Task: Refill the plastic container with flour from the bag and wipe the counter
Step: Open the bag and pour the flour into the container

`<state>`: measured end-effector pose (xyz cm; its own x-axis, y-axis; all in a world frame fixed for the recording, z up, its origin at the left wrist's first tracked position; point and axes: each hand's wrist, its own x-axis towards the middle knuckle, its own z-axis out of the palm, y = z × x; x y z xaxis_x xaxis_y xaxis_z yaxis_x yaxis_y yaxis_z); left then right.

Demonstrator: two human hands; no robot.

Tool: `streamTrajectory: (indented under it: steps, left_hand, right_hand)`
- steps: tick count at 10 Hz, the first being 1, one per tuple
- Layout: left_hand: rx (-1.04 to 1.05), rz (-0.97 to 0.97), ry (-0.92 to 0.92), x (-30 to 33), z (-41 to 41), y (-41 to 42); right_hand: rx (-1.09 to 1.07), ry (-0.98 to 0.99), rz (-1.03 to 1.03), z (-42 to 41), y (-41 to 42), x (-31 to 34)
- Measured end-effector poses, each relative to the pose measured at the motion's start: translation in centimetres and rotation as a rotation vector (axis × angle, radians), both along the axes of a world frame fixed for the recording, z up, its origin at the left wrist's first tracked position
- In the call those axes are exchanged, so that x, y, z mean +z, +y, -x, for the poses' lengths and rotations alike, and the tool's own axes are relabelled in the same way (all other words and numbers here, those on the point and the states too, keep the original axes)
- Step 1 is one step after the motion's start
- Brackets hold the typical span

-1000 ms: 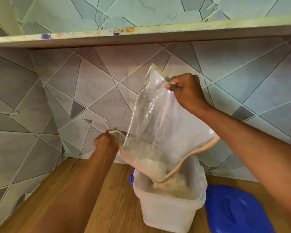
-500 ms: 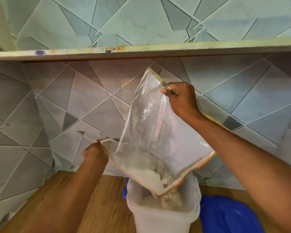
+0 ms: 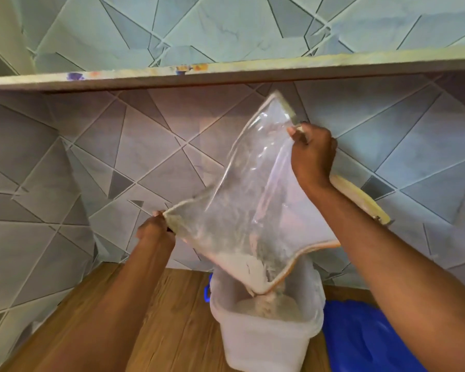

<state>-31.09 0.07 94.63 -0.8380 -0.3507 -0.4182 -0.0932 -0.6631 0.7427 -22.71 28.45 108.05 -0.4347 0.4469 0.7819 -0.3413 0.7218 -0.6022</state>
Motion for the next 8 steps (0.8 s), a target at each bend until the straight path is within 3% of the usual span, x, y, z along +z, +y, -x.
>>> streamTrajectory:
  steps: [1,2,4,5,6,8]
  left_hand:
    - [-0.085,0.081,0.086,-0.7,-0.5,-0.1]
    - [-0.015,0.064,0.049,-0.3,0.4,-0.5]
    - [-0.021,-0.047,0.079,-0.1,-0.3,0.1]
    - [0.011,0.001,0.064,-0.1,-0.3,0.1]
    - [0.069,-0.009,0.076,-0.3,-0.2,0.1]
    - [0.057,0.040,0.072,-0.3,-0.2,-0.2]
  right_hand:
    - [0.147,-0.126,-0.211,-0.6,-0.6,-0.1]
    - [-0.039,-0.006,-0.028,0.2,1.4,-0.3]
    - [0.173,-0.105,-0.192,-0.2,0.9,-1.2]
    - [-0.024,0.035,-0.009,-0.1,1.6,-1.4]
    - [0.135,-0.058,-0.186,-0.9,0.2,-2.1]
    - [-0.030,0.016,0.007,-0.5,1.6,-1.4]
